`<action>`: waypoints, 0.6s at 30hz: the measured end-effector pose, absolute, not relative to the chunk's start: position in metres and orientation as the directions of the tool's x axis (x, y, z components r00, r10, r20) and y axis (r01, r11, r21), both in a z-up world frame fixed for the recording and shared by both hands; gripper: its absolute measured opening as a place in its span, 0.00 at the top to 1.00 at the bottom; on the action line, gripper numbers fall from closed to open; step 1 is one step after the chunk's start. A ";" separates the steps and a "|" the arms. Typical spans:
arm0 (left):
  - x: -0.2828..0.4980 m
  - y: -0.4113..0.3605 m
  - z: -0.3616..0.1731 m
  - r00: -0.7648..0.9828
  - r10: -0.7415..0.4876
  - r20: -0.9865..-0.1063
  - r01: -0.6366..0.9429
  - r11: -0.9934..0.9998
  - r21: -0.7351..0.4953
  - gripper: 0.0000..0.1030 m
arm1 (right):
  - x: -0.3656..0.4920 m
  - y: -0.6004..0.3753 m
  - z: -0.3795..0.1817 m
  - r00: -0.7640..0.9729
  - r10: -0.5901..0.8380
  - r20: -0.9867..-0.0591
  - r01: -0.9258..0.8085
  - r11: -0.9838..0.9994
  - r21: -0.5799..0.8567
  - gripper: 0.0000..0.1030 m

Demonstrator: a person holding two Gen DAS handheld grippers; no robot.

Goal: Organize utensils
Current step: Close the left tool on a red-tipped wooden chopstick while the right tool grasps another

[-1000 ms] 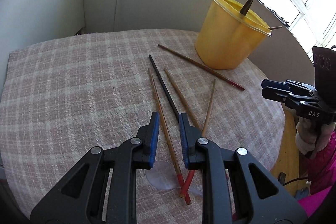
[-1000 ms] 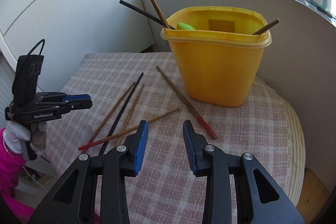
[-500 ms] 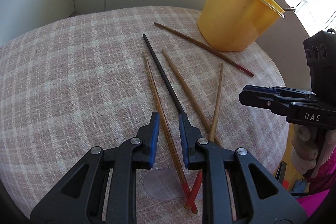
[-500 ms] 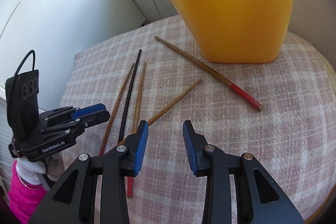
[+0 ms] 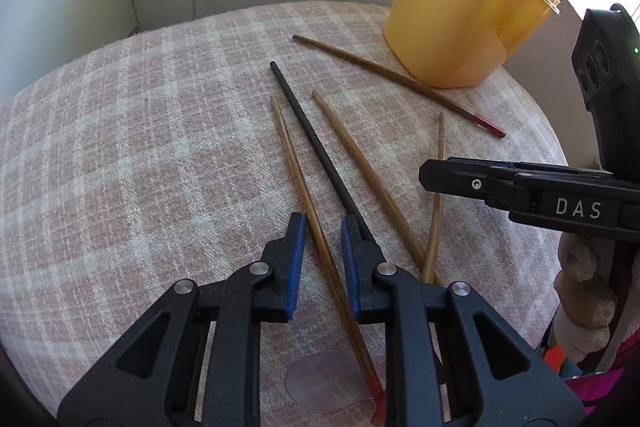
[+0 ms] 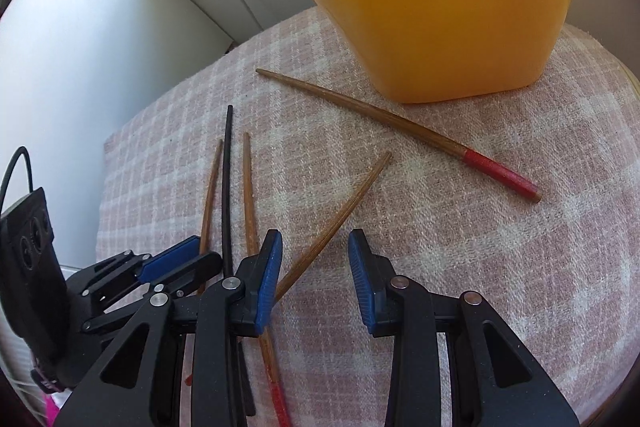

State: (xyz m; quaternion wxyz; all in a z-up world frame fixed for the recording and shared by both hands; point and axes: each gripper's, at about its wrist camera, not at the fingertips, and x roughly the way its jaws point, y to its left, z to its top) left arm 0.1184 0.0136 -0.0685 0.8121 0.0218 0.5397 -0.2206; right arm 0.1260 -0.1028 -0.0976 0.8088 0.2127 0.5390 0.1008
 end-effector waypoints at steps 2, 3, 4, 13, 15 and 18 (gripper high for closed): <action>0.121 0.011 -0.069 0.324 -0.329 -0.887 0.385 0.902 -0.194 0.84 | 0.128 -0.098 -0.096 0.397 0.374 -0.838 0.057 0.902 0.429 0.67; 0.124 0.010 -0.069 0.326 -0.327 -0.887 0.388 0.902 -0.190 0.86 | 0.129 -0.095 -0.096 0.395 0.365 -0.843 0.052 0.907 0.418 0.67; 0.125 0.010 -0.069 0.328 -0.325 -0.887 0.390 0.902 -0.186 0.89 | 0.130 -0.094 -0.095 0.395 0.359 -0.846 0.051 0.911 0.410 0.68; 0.131 0.030 -0.067 0.337 -0.319 -0.886 0.368 0.911 -0.188 0.95 | 0.137 -0.092 -0.102 0.390 0.357 -0.849 0.052 0.912 0.408 0.92; 0.132 0.037 -0.066 0.340 -0.307 -0.889 0.363 0.915 -0.177 0.95 | 0.138 -0.093 -0.103 0.388 0.363 -0.847 0.050 0.910 0.412 0.94; 0.135 0.044 -0.067 0.339 -0.291 -0.895 0.356 0.920 -0.164 0.95 | 0.138 -0.090 -0.103 0.387 0.368 -0.846 0.031 0.911 0.411 0.95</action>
